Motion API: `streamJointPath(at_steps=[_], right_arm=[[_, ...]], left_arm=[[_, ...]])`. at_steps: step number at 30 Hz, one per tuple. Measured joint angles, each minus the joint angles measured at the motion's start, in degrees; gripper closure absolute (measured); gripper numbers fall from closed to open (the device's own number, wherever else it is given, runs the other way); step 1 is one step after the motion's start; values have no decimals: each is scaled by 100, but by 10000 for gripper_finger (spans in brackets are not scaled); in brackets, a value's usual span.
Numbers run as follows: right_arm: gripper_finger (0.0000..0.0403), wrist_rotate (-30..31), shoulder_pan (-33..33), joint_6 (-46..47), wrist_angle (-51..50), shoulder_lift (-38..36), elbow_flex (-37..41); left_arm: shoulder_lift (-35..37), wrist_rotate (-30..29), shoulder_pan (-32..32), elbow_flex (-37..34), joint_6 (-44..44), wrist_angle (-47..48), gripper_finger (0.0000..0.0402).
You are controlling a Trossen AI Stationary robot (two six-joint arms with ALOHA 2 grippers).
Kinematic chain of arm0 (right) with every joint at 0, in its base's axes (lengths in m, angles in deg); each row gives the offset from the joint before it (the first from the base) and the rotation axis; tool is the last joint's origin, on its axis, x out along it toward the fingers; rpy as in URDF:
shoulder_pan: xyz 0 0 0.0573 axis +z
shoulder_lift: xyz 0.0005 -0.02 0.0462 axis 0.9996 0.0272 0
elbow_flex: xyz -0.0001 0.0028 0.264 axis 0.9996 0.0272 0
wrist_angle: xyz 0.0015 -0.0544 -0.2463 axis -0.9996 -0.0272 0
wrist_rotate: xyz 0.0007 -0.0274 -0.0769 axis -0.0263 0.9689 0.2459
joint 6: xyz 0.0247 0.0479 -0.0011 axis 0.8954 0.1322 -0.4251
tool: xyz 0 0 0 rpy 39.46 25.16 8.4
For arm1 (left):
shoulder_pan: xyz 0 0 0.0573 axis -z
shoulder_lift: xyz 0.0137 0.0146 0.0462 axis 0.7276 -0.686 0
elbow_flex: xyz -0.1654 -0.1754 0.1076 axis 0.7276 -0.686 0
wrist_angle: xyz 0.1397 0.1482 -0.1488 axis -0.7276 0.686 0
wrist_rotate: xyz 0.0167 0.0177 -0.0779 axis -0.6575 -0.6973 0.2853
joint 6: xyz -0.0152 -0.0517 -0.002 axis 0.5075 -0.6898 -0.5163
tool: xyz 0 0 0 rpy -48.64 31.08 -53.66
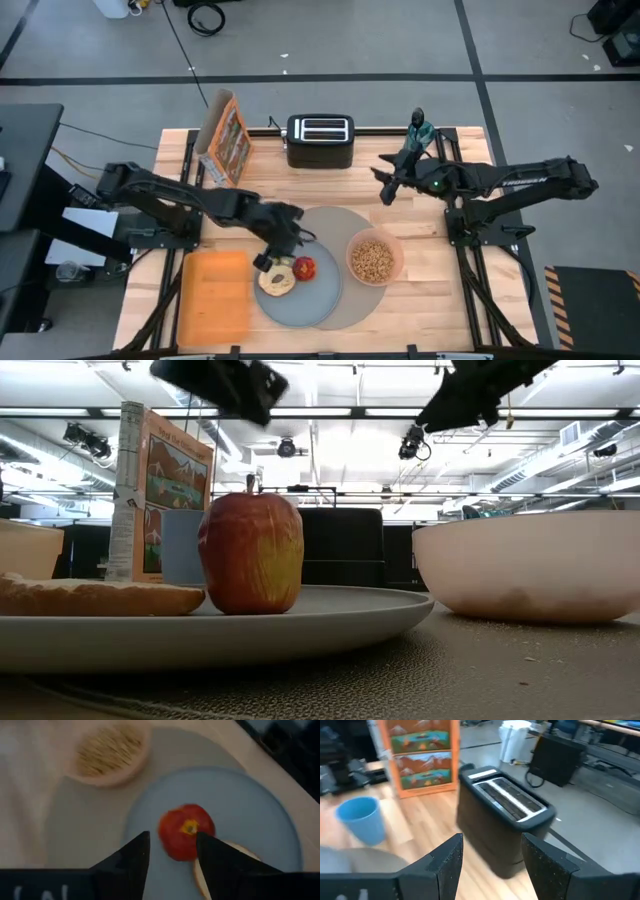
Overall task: Arrange a breakfast setting
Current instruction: Put the silver spoon on the tablemat between the blue plate and the light orange bowl
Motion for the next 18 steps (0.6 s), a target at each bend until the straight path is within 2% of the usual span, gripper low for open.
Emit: streamJointPath(at_steps=[7,15,18], right_arm=[[195,30,-850,-257,3,12,0],[195,-460,-2218,-504,84,249,0],[195,-464,-2686,-485,82,373,0]], left_arm=[[1136,-409,-125,-737,-186,-909,235],[2160,-918,-202,-2243,-148,-2838,235],[2440,-1213,-241,-2701,-145,-3347,235]])
